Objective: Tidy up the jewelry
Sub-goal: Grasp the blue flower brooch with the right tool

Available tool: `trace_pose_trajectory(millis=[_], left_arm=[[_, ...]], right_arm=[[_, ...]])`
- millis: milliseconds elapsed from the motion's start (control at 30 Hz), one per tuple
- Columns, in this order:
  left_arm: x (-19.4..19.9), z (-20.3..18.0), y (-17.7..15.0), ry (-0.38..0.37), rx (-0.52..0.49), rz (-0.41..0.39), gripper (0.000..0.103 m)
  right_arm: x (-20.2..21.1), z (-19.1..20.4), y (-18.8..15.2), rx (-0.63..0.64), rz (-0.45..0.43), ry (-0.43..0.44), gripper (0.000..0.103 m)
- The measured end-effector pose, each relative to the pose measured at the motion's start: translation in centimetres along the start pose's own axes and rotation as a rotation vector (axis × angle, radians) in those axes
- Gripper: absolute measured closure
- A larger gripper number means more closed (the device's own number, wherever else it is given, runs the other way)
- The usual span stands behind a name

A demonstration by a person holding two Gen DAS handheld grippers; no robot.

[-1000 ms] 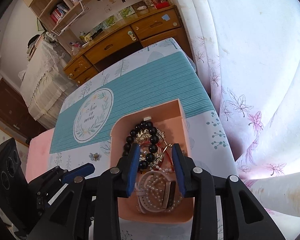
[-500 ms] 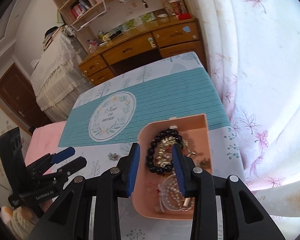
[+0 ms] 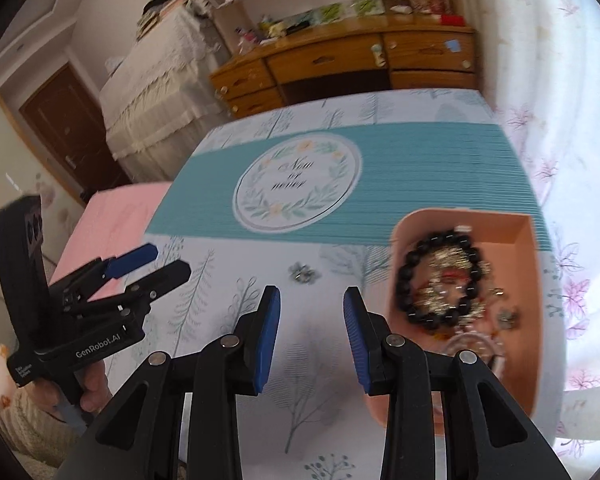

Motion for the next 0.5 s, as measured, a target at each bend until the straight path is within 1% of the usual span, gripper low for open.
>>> trace_pose_trajectory(millis=[100, 233, 367, 500], left_arm=[[-0.7, 1.3, -0.2, 0.011, 0.030, 0.009, 0.039], [-1.7, 2.9, -0.4, 0.011, 0.083, 0.028, 0.039], [-2.7, 4.0, -0.7, 0.008, 0.114, 0.047, 0.039], [-3.4, 4.8, -1.0, 0.004, 0.137, 0.061, 0.039]], right_arm=[[-2.7, 1.8, -0.3, 0.055, 0.040, -0.015, 0.070], [-6.6, 2.9, -0.7, 0.067, 0.089, -0.018, 0.070], [-10.2, 2.4, -0.9, 0.042, 0.135, -0.036, 0.070], [-12.7, 1.9, -1.0, 0.036, 0.162, -0.069, 0.070]])
Point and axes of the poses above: each gripper's, at about its wrist camera, not at the fingertips, and x roughly against the way its jaws point, z to its left, y to its top, the point moved 10 cm from there along -x, roughly the way its jaws point, and after that the axes turned 14 degrees about x, right-handed, at the moved point
